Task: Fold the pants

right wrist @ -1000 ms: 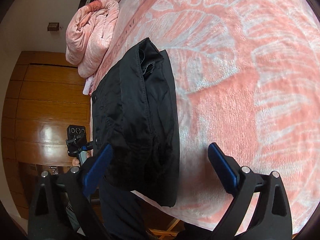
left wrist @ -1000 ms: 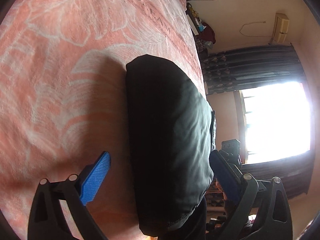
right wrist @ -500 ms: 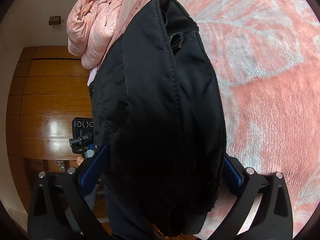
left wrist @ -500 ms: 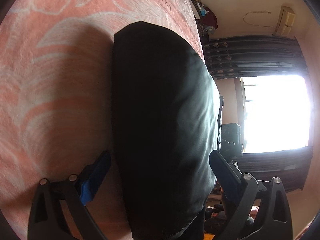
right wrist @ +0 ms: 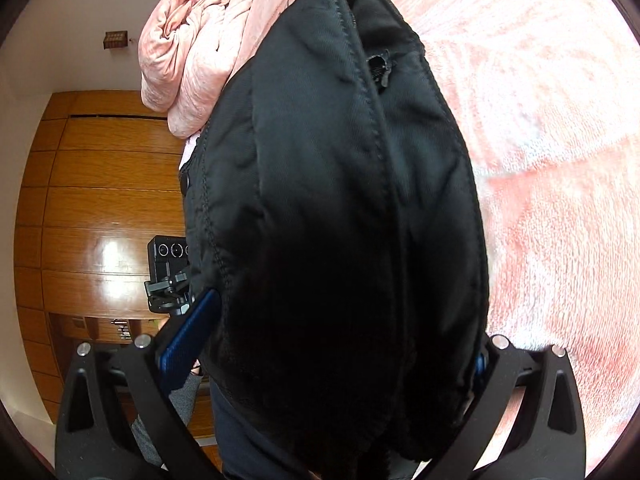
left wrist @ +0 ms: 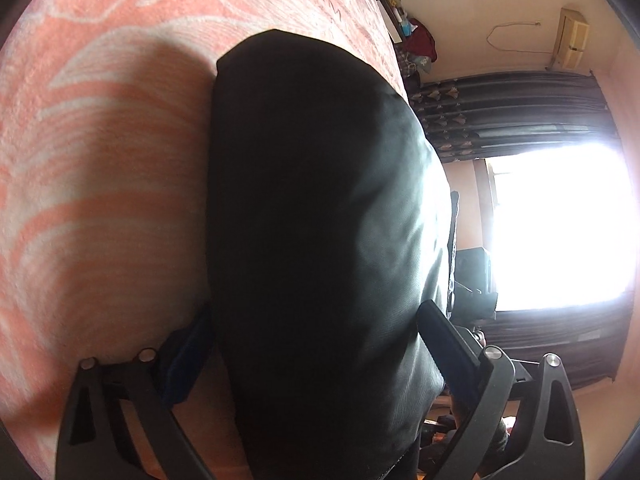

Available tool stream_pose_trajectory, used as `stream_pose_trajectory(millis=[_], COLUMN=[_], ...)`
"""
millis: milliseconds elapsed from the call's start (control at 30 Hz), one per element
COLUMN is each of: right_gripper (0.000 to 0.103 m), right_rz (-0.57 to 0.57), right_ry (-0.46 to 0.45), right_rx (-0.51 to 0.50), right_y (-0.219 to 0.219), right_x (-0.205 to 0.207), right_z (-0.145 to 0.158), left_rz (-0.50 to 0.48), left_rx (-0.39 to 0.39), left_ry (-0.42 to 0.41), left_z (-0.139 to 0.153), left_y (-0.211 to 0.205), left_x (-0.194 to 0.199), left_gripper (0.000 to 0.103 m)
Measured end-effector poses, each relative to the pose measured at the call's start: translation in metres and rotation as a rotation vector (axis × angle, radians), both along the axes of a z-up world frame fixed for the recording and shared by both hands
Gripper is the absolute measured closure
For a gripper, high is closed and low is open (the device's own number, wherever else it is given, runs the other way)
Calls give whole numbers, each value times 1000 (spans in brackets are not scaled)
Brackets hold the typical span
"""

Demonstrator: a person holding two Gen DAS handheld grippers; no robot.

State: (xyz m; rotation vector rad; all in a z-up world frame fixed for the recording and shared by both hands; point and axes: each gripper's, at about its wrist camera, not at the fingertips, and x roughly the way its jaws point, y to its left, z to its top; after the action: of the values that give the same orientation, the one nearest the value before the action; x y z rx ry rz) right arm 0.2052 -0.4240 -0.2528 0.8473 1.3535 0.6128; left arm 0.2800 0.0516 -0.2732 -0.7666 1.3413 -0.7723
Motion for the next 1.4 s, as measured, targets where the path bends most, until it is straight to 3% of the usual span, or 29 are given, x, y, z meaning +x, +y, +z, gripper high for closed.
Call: stream_pose_trajectory(millis=[33,100,167,333,500,767,1067,1267,1400], right_gripper=[2,3,6,43,59,65,65,65,65], right_rz=[6,13,15,9,-9,35,104,113,125], right_ry=[-9,-25,-38,-89,-119,-179,-259,-260,-230], right_rx=[-7,-20,-29,-53,-42,-45,-93,-143,-167], right_y=[3,5,7,7,7,29,86,125,144], right_x=[3,4,3,-3,-7,13,121,207,246], right_z=[1,3,5,10,20,57,87,77,53], left_rz=[2,-6,-5,10,10,-7,80,133,144], left_rx=[-4,-10,8,45,90,136,190,239,272], left_ry=[-1,3,-2,-30,-84,-182,-255,-231,-181], left_z=[0,0,2,12,31,75,106,101,74], left_y=[1,-1,-1,-1,-16,-1,55,83,91], left_x=[1,2,1,0,1,6,89,170,207], left_gripper=[13,31,37,54,68,71,71,71,71])
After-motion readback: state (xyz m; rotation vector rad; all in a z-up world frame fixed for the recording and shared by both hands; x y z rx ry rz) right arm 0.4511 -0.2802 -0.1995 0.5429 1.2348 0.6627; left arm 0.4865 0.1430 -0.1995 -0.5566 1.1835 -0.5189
